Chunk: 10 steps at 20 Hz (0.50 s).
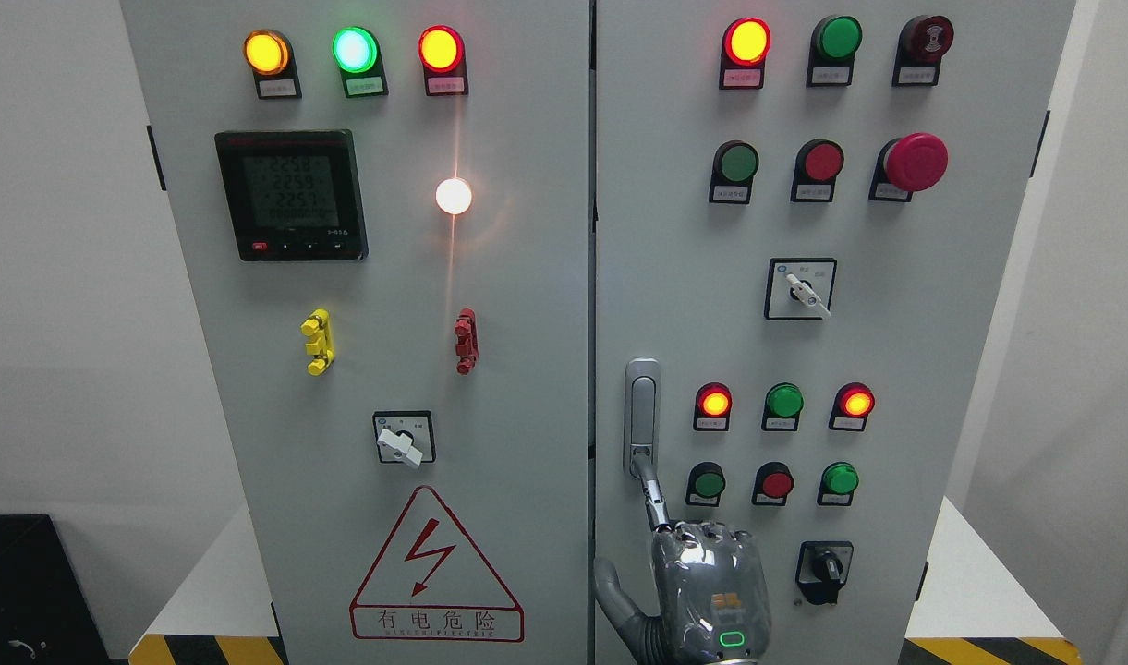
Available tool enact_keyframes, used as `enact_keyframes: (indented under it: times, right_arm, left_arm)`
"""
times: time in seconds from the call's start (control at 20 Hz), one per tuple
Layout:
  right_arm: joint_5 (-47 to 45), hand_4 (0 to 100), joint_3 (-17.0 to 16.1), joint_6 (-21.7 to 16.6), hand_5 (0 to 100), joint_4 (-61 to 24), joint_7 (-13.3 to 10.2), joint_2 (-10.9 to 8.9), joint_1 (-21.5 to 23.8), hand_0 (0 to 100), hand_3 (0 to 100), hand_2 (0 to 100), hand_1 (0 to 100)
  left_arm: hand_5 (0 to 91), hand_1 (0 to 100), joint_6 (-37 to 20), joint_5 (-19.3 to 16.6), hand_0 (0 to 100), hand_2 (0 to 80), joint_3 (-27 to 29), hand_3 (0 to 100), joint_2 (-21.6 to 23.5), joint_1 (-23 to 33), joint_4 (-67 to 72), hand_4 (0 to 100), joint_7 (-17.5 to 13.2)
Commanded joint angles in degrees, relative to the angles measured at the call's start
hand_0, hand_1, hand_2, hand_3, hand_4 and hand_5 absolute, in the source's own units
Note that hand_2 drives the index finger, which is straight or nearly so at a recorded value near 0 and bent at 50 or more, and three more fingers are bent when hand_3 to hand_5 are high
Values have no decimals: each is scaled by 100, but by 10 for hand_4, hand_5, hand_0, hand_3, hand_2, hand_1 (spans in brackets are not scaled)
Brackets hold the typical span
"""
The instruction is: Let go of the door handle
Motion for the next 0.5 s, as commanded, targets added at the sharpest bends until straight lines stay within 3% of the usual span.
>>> enact_keyframes:
  times: [0.0, 0.45]
  right_arm:
    - [0, 1000, 8, -2, 1000, 152, -7, 0, 10, 403, 1000, 38, 345]
    - [0, 1000, 8, -2, 1000, 169, -7, 0, 36, 402, 1000, 40, 346]
  left_arm:
    - [0, 556, 2, -1, 120, 0, 0, 0, 0, 0, 0, 0, -3]
    - [0, 556, 2, -1, 120, 0, 0, 0, 0, 0, 0, 0, -3]
